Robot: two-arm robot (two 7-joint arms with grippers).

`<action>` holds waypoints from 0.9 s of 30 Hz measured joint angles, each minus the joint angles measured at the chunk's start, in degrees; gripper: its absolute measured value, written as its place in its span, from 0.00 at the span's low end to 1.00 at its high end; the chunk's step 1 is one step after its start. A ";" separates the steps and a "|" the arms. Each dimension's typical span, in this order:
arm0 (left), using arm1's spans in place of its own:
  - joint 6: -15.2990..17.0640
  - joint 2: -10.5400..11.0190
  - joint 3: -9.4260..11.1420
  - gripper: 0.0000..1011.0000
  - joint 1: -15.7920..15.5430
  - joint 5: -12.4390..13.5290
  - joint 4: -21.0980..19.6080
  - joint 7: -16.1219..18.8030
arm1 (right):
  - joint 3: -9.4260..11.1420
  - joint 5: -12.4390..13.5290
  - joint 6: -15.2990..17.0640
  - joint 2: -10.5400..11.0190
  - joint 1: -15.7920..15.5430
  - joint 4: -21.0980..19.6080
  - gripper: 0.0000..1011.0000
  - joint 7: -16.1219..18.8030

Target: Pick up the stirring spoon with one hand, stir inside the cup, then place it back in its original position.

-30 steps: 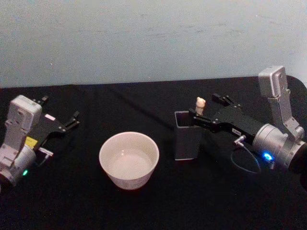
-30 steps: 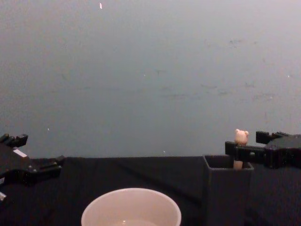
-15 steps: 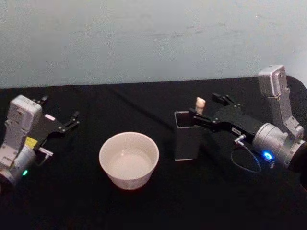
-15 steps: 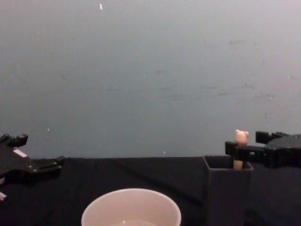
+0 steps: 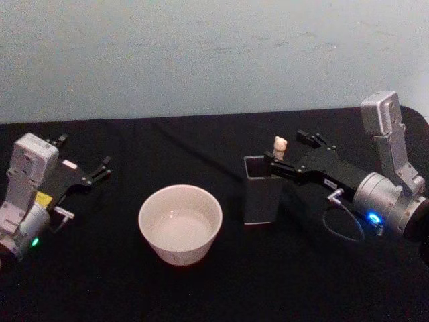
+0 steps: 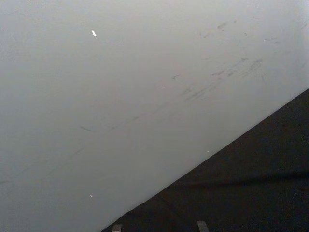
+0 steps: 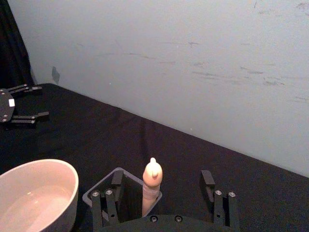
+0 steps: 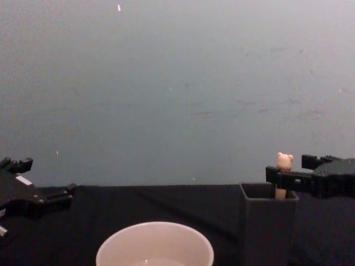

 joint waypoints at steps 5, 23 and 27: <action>0.00 0.00 0.00 0.99 0.00 0.00 0.00 0.00 | 0.00 0.00 -0.02 0.02 -0.02 -0.02 0.91 -0.02; 0.00 0.00 0.00 0.99 0.00 0.01 0.00 0.00 | 0.00 0.01 -0.07 0.02 -0.02 -0.05 0.36 -0.07; 0.00 0.00 0.00 0.99 0.00 0.00 0.00 0.00 | 0.00 0.03 -0.07 0.02 -0.02 -0.05 0.25 -0.07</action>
